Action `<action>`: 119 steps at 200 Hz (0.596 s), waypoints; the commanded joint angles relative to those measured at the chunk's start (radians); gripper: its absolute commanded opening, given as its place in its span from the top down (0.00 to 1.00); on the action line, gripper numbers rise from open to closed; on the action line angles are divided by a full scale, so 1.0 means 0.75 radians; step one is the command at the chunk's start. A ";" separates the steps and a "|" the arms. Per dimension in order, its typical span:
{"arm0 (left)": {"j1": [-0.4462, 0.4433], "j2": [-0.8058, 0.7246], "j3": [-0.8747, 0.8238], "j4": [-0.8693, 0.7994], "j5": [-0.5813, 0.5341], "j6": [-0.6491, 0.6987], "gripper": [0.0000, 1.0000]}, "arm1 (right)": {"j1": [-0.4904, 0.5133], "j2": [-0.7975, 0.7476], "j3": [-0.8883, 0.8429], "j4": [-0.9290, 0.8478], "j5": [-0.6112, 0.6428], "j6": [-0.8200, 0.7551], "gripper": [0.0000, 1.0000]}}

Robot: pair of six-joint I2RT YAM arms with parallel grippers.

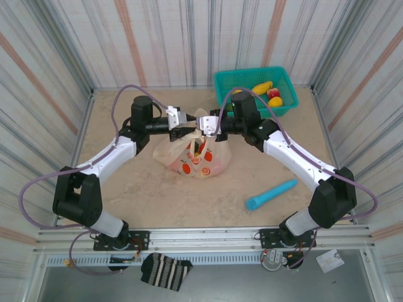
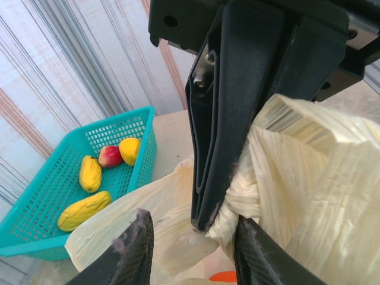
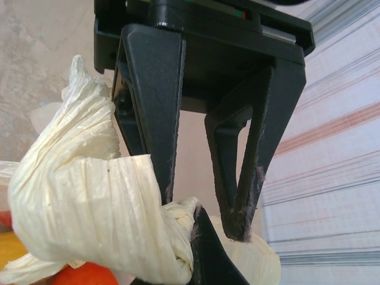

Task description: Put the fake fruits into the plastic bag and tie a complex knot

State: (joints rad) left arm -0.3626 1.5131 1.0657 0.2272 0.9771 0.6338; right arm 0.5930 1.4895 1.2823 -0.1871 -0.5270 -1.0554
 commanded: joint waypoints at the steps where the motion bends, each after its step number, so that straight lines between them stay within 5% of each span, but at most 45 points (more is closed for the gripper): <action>1: -0.002 0.016 -0.027 -0.013 -0.058 0.032 0.61 | -0.007 -0.018 0.057 -0.020 -0.054 0.044 1.00; 40: 0.068 0.003 -0.112 0.245 -0.014 -0.172 0.62 | -0.012 -0.021 0.064 -0.056 -0.063 0.043 1.00; 119: -0.029 0.042 -0.016 -0.070 -0.047 0.122 0.61 | -0.011 -0.007 0.090 -0.078 -0.095 0.074 1.00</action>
State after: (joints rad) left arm -0.3454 1.5322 1.0138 0.2928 0.9581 0.6010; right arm 0.5884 1.4895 1.3094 -0.2333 -0.5686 -1.0290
